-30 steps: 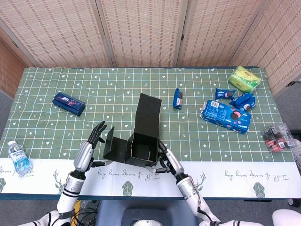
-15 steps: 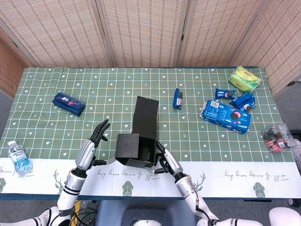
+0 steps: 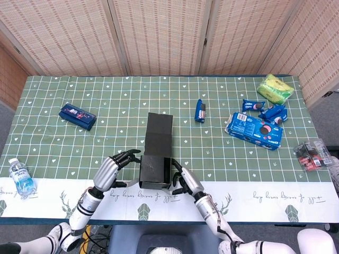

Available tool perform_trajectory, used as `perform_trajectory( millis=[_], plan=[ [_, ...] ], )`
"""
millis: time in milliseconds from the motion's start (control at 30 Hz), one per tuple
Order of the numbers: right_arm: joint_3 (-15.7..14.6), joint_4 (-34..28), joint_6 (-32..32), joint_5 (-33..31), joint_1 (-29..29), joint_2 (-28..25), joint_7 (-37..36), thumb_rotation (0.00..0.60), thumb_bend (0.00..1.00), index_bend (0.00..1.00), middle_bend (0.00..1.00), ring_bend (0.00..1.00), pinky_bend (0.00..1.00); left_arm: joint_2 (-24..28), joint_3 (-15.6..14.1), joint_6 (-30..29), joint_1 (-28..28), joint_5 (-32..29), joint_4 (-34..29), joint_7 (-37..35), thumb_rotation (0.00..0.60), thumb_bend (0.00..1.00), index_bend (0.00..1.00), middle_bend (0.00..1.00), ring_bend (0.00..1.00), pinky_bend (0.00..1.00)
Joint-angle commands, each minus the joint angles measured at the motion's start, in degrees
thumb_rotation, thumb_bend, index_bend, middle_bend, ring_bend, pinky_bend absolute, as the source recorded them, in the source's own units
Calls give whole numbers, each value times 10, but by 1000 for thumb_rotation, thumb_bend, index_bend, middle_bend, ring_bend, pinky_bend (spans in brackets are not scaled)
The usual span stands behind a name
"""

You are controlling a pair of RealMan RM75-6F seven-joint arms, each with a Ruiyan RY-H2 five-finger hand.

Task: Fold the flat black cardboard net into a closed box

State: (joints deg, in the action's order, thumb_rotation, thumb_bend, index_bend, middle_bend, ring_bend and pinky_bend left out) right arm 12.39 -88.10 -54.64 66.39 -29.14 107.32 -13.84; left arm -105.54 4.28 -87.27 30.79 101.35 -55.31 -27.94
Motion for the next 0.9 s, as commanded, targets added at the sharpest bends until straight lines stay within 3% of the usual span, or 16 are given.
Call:
perform_trajectory(
  millis=[33,600,900],
  plan=[
    [-2,13,3,-5,-4,8,10,600,537,229,331,654,889,-35,-20,-19,13,20,65,-24,600,109,399,275,350,540],
    [-24,80,15,21,-13,25,18,600,543,229,327,654,889,-119,-72,-64,23,43,262,-60,600,109,407,277,350,540],
    [-34,103,5,54,-12,30,7,600,543,229,319,654,889,-140,-84,-88,26,41,308,-51,600,109,401,280,380,540]
  ],
)
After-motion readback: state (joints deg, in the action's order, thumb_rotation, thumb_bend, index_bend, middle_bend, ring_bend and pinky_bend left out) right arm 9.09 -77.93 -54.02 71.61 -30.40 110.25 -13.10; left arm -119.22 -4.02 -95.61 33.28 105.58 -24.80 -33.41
